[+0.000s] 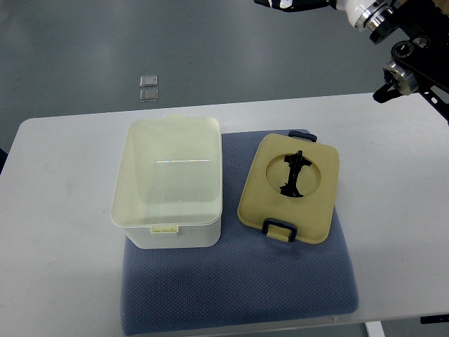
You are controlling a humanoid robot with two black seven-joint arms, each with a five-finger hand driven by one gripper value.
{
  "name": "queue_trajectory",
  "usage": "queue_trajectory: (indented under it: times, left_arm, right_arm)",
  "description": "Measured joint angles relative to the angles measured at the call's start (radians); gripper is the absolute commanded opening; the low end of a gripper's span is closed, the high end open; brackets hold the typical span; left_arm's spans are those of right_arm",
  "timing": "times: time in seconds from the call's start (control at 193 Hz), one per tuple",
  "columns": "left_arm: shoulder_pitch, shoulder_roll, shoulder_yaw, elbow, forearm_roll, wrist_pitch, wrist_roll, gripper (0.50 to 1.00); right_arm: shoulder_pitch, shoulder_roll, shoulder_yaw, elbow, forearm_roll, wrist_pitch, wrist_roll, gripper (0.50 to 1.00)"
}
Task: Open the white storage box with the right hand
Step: 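Release the lid handle and withdraw the right hand upward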
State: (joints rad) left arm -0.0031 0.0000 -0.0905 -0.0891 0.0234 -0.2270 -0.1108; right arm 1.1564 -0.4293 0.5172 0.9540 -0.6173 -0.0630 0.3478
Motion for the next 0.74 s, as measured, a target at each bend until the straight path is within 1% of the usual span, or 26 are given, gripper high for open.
queue_trajectory:
  times: [0.072,0.15,0.243,0.305,0.512,0.74]
  left_arm:
    - [0.000,0.000,0.000,0.000,0.000,0.000,0.000,1.000]
    - [0.000,0.000,0.000,0.000,0.000,0.000,0.000,1.000]
    - [0.000,0.000,0.000,0.000,0.000,0.000,0.000,1.000]
    - [0.000,0.000,0.000,0.000,0.000,0.000,0.000,1.000]
    - [0.000,0.000,0.000,0.000,0.000,0.000,0.000,1.000]
    - [0.000,0.000,0.000,0.000,0.000,0.000,0.000,1.000]
  right_arm:
    - [-0.007,0.022,0.020,-0.049,0.149,0.000,-0.090,0.911]
    - [-0.014,0.043,0.028,-0.106,0.288,0.003,-0.169,0.911]
    - [-0.028,0.061,0.029,-0.150,0.383,0.003,-0.217,0.913]
    - [-0.045,0.074,0.029,-0.166,0.419,0.003,-0.229,0.928]
    - [-0.130,0.100,0.032,-0.177,0.449,0.001,-0.230,0.928]
    - [-0.216,0.160,0.088,-0.181,0.448,0.001,-0.221,0.928]
